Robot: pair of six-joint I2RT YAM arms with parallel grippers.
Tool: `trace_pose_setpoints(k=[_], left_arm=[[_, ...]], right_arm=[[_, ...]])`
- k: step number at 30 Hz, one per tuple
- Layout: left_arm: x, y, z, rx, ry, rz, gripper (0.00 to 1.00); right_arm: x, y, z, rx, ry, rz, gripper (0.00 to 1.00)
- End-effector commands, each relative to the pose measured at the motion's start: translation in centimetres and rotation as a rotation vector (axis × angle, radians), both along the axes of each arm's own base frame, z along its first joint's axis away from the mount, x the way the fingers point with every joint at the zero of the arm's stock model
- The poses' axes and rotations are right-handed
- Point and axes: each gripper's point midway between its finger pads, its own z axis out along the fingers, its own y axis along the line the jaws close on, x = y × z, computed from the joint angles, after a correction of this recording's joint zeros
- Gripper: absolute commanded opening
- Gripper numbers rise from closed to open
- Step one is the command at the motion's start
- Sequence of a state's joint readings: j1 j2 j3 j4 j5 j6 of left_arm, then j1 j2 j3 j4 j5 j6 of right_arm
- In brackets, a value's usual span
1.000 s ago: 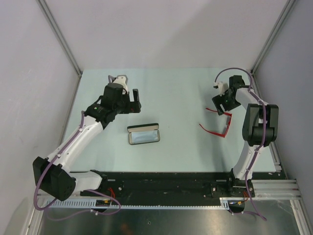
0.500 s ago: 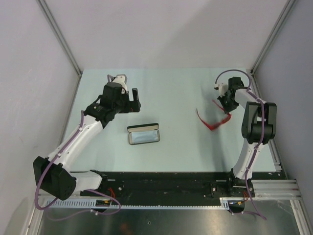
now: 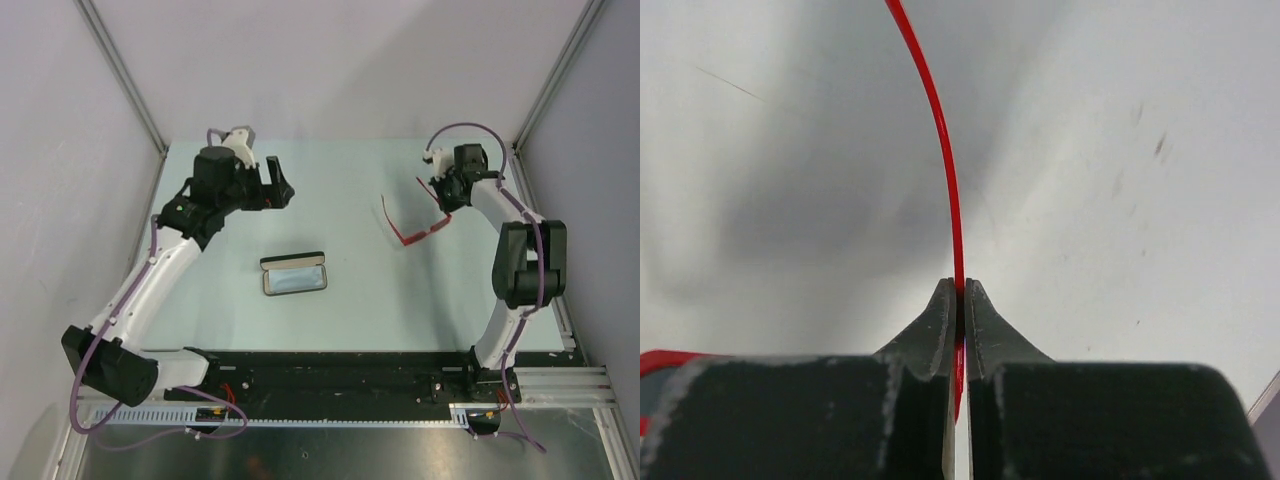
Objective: Organize the sunglasses
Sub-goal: Pick up the right temple of the sunglasses from the center of the board, then close the left temple of the sunglasses at the center of the board.
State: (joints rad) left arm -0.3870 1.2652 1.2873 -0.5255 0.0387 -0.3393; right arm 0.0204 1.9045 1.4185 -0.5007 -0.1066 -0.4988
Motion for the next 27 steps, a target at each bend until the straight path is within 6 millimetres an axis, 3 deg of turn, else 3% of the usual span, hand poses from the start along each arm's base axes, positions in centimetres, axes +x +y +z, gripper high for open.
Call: trace_pose_setpoints(k=[1,5,7,8,10,13,15,17,22,27], left_arm=[[-0.8,-2.4,6.6,-0.15,-0.113,-0.183,1.0],[-3.2,-3.7,9.5,-0.213,-0.159,-0.317,1.0],[-4.4,-3.9,11.0,-0.223,-0.202,-0.366,1.0],[-5.4,-4.2,11.6,-0.231,-0.217,-0.413,1.0],[-7.3,-4.4,12.9,-0.239,-0.262,-0.481,1.0],[-10.2,-4.9,13.3,-0.242,-0.303,-0.609,1.0],[-13.3,-5.2,13.8,-0.253,-0.343,-0.732,1.0],[-15.5,-5.0,14.5,-0.244,-0.404,-0.799,1.0],[-18.8,-4.2,14.4,-0.244,-0.455,-0.842,1.0],[-21.3,-4.5,14.8,-0.292,-0.444,-0.946,1.0]], right_arm=[[2.7,6.9,13.1,0.168,-0.372,0.116,0.0],[0.4,13.1,22.0,0.267,-0.568,0.219,0.0],[-0.9,15.4,24.5,0.299,-0.626,0.259,0.0],[-2.5,17.2,26.7,0.316,-0.671,0.288,0.0],[-4.5,19.4,28.8,0.345,-0.713,0.329,0.0],[-8.4,22.3,32.4,0.44,-0.771,0.401,0.0],[-11.3,23.9,34.7,0.518,-0.801,0.464,0.0],[-13.4,24.8,36.2,0.576,-0.82,0.505,0.0],[-18.8,25.6,39.7,0.693,-0.863,0.624,0.0],[-21.7,26.0,40.4,0.729,-0.852,0.673,0.0]])
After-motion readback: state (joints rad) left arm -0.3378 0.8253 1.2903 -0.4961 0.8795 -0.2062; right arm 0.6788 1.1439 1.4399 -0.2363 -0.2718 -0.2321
